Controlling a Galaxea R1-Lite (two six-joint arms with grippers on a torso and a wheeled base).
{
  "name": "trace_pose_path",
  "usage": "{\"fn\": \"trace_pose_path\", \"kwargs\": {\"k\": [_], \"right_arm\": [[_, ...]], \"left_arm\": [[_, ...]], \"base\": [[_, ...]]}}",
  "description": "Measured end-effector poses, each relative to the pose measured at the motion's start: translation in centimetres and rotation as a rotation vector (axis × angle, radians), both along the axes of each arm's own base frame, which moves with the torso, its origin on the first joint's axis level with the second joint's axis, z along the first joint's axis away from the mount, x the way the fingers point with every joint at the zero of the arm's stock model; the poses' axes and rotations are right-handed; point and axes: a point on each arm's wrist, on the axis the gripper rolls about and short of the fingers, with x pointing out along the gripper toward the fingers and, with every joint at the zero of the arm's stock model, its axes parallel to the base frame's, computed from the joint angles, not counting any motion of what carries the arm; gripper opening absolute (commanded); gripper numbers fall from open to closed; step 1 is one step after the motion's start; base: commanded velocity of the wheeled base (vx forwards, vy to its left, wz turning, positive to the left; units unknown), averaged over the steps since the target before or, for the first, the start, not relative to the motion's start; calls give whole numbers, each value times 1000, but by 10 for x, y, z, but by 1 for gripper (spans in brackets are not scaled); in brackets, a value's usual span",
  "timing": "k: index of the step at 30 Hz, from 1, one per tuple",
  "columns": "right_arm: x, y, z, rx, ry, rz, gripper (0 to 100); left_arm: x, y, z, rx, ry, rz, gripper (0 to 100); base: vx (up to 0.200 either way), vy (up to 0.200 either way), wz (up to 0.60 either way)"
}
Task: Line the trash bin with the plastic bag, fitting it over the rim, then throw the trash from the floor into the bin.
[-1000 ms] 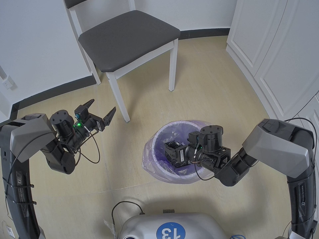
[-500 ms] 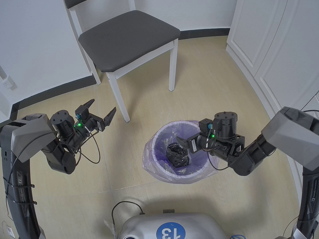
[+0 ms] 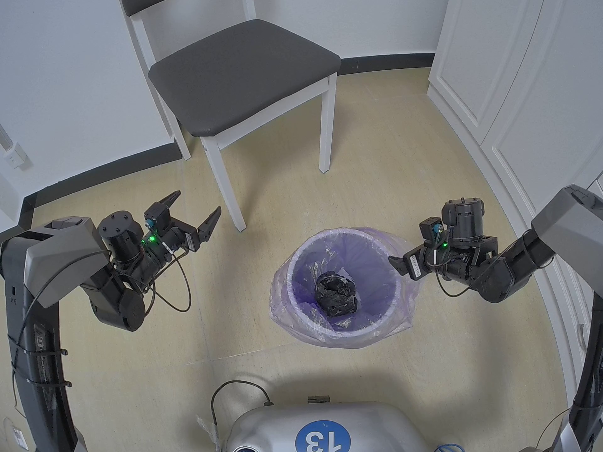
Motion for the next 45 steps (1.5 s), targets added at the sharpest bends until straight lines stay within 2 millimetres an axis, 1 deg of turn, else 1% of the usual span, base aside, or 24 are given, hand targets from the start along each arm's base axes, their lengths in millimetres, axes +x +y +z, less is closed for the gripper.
{"fn": "trace_pose_path", "kwargs": {"k": [3,9,15,23,28,34,41,45], "right_arm": [[6,-3,-3,3,-1,-11,100],[20,-4,-16,3,8,-25,100],[36,-13,-26,9,0,-60,100],[42,-24,-34,24,15,-96,100],[44,-24,-40,22,27,-98,100],[51,-23,-58,23,45,-102,100],[68,-21,-82,60,54,-126,100],[77,-20,-92,85,51,-137,100]], "left_arm": [[0,0,-2,3,2,1,100],[2,0,-4,6,6,1,100],[4,0,-7,7,7,2,100],[5,0,-9,7,11,1,100],[5,-1,-11,8,14,-1,100],[5,-1,-13,9,18,-2,100],[6,-2,-15,10,22,-3,100],[6,-3,-16,10,25,-5,100]], "base": [[0,0,0],[0,0,0],[0,0,0],[0,0,0],[0,0,0],[0,0,0],[0,0,0],[0,0,0]]}}
